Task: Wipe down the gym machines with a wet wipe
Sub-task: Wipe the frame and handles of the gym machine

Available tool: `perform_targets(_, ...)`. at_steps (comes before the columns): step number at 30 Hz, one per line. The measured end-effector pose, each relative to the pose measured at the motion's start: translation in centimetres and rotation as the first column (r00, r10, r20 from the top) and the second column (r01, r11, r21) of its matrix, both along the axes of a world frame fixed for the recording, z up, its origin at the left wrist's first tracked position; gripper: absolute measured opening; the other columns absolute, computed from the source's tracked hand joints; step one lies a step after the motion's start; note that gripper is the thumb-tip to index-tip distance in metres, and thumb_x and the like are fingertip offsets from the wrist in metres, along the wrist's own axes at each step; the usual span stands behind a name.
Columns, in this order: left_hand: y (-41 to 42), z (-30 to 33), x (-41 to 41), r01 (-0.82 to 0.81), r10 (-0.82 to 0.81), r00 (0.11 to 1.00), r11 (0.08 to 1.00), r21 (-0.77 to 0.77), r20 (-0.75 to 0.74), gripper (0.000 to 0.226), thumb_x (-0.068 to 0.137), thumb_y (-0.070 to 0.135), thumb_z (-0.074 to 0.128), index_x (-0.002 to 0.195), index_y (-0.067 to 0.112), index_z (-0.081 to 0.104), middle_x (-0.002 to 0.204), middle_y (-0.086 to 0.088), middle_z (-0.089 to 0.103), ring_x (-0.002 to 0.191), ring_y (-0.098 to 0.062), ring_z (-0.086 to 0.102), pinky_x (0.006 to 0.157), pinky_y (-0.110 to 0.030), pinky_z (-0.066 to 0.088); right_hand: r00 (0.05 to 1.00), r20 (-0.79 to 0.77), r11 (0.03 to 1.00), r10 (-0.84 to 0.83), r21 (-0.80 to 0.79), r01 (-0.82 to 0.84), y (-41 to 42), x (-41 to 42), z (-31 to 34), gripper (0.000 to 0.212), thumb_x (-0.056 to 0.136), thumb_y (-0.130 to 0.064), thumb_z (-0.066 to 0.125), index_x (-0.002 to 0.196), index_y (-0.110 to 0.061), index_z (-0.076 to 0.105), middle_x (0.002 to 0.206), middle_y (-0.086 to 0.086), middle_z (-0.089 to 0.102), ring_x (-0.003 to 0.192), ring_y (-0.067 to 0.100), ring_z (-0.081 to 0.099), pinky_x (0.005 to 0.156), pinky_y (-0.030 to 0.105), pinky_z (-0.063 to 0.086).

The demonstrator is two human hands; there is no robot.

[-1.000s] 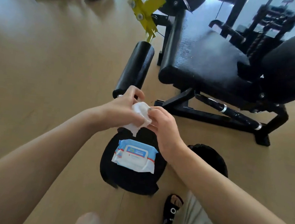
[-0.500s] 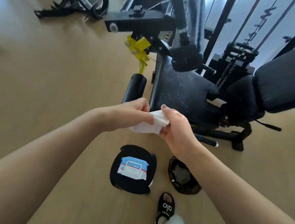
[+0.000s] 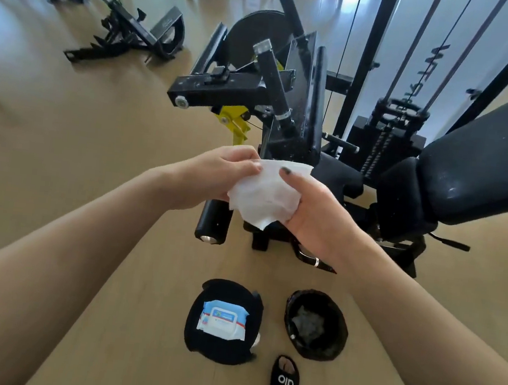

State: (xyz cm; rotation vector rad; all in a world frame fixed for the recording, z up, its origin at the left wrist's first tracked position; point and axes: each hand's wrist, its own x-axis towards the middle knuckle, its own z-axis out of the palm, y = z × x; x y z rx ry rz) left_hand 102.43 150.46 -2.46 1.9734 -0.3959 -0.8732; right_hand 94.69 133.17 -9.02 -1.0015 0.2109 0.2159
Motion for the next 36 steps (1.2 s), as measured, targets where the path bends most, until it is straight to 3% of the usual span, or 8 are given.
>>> perform_targets(12,-2.7,0.3,11.1,-0.185,0.226,0.933,0.969,-0.164,0.281,0.017,0.105,0.024,0.054,0.093,0.014,0.061,0.088,-0.005,0.068,0.076,-0.015,0.069,0.066,-0.030,0.061,0.929,0.228,0.807,-0.292,-0.462,0.367,-2.2,11.2,3.1,0.021,0.101,-0.020,0.063,0.115,-0.005,0.068,0.103,0.009,0.076,0.091,0.021,0.074,0.075,0.033,0.061)
perform_targets(16,-2.5,-0.3,17.1,-0.109,0.130,0.879,0.991,-0.071,0.459,0.019,0.101,0.035,0.057,0.093,0.020,0.066,0.087,-0.003,0.072,0.081,-0.019,0.071,0.078,-0.039,0.062,0.848,0.345,0.389,-0.401,-0.774,0.499,-0.9,16.6,3.0,0.033,0.098,-0.039,0.059,0.091,-0.007,0.068,0.096,0.013,0.069,0.092,0.030,0.066,0.081,0.048,0.057)
perform_targets(18,-2.3,-0.4,19.7,-0.050,0.062,0.824,0.998,-0.036,0.564,0.019,0.100,0.037,0.058,0.091,0.022,0.068,0.079,0.000,0.069,0.075,-0.016,0.068,0.074,-0.035,0.058,0.801,0.395,0.125,-0.449,-0.861,0.494,0.3,18.7,3.0,0.034,0.099,-0.039,0.056,0.074,-0.015,0.055,0.097,0.007,0.059,0.095,0.028,0.059,0.076,0.036,0.046)
perform_targets(21,-2.1,-0.6,23.0,0.037,0.010,0.782,0.997,-0.061,0.624,0.018,0.100,0.032,0.059,0.090,0.018,0.066,0.076,-0.001,0.068,0.066,-0.013,0.068,0.068,-0.033,0.058,0.695,0.441,-0.071,-0.568,-0.867,0.493,2.7,21.3,2.9,0.019,0.101,-0.034,0.057,0.106,-0.016,0.060,0.112,0.002,0.048,0.095,0.018,0.054,0.071,0.022,0.035)
perform_targets(24,-1.7,-1.0,24.8,0.117,-0.019,0.874,0.978,-0.172,0.486,0.017,0.101,0.025,0.060,0.091,0.013,0.065,0.078,-0.008,0.070,0.061,-0.009,0.071,0.070,-0.036,0.062,0.521,0.451,-0.099,-0.724,-0.817,0.568,5.6,22.9,2.5,0.040,0.100,-0.031,0.060,0.134,-0.013,0.048,0.128,0.008,0.044,0.097,0.015,0.052,0.068,0.008,0.038)
perform_targets(29,-1.9,-1.4,26.6,0.143,-0.062,0.964,0.942,-0.304,0.260,0.015,0.099,0.024,0.062,0.090,0.013,0.066,0.079,-0.006,0.071,0.073,-0.011,0.076,0.079,-0.044,0.063,0.307,0.649,-0.562,-0.696,-0.758,0.330,8.1,22.8,2.7,0.036,0.092,-0.033,0.066,0.115,-0.008,0.053,0.112,0.010,0.053,0.095,0.018,0.048,0.080,0.024,0.043)
perform_targets(32,-2.0,-1.6,27.5,0.192,-0.108,0.957,0.932,-0.308,0.270,0.015,0.096,0.031,0.063,0.084,0.023,0.067,0.075,0.002,0.072,0.080,-0.013,0.075,0.083,-0.045,0.062,0.252,0.648,-0.504,-0.718,-0.735,0.454,8.7,23.0,3.3,0.019,0.095,-0.018,0.065,0.092,-0.011,0.047,0.084,-0.004,0.050,0.067,0.008,0.043,0.065,0.012,0.040)
perform_targets(36,-2.3,-1.6,28.1,0.259,-0.157,0.930,0.921,-0.291,0.331,0.013,0.090,0.041,0.062,0.079,0.035,0.065,0.085,0.002,0.070,0.089,-0.020,0.072,0.085,-0.047,0.060,0.117,0.522,-0.309,-0.845,-0.655,0.689,9.6,24.2,4.0,0.012,0.092,-0.009,0.061,0.094,-0.017,0.052,0.088,-0.002,0.061,0.077,0.006,0.060,0.068,0.013,0.046)
